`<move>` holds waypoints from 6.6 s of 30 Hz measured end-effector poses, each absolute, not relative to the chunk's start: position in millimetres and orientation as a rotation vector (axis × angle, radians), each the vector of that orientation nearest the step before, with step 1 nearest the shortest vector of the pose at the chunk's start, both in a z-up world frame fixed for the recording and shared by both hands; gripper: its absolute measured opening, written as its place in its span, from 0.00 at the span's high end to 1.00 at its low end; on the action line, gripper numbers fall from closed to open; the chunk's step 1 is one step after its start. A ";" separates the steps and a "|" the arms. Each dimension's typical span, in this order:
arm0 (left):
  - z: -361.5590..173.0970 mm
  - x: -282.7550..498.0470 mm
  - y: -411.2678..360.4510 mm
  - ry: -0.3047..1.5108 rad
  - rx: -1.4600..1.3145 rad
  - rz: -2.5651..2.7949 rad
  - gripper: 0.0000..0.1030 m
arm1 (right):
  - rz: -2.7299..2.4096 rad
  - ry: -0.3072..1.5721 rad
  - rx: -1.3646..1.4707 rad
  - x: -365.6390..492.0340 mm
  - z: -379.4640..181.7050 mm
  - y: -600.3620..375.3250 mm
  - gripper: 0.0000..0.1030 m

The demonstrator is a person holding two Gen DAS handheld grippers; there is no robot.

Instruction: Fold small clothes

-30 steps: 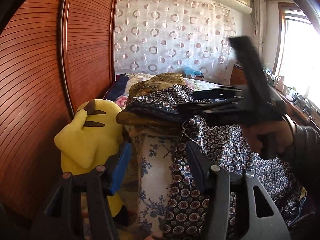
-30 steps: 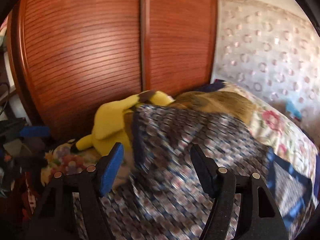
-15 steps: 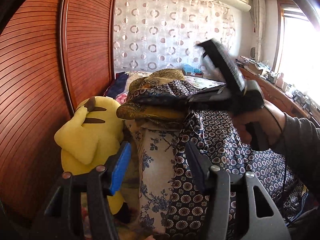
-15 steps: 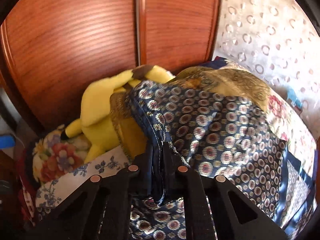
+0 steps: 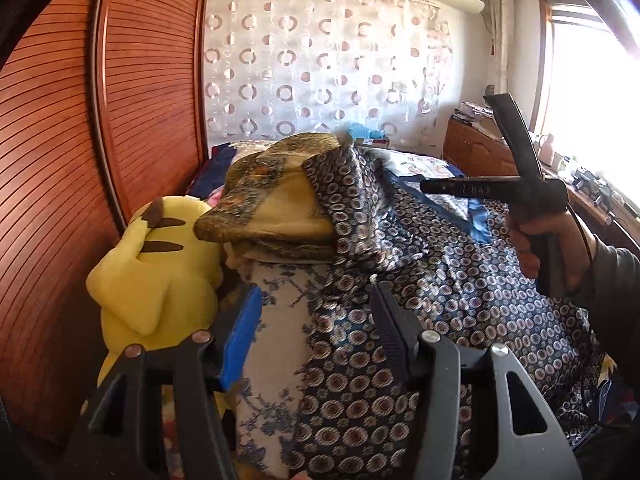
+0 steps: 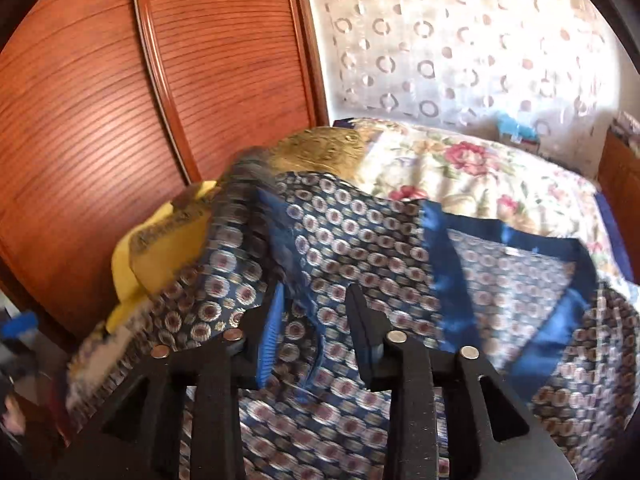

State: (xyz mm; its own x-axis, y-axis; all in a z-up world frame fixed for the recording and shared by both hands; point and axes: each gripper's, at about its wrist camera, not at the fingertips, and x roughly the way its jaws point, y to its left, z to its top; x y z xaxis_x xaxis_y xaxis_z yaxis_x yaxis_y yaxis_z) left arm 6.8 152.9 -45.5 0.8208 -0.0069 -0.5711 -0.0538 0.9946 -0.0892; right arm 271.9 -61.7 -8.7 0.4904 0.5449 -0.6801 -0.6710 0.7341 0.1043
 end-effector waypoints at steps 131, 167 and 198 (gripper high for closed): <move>-12.7 85.9 3.7 0.593 0.032 -0.289 0.09 | 0.295 0.924 0.071 298.8 -46.6 -422.3 0.60; -23.1 166.1 112.6 0.649 -0.003 -0.081 0.09 | 0.252 0.896 -0.219 344.4 -57.1 -396.4 0.57; -68.2 296.5 157.9 0.868 -0.074 -0.044 0.97 | 0.277 0.889 -0.189 353.6 -68.7 -406.5 0.49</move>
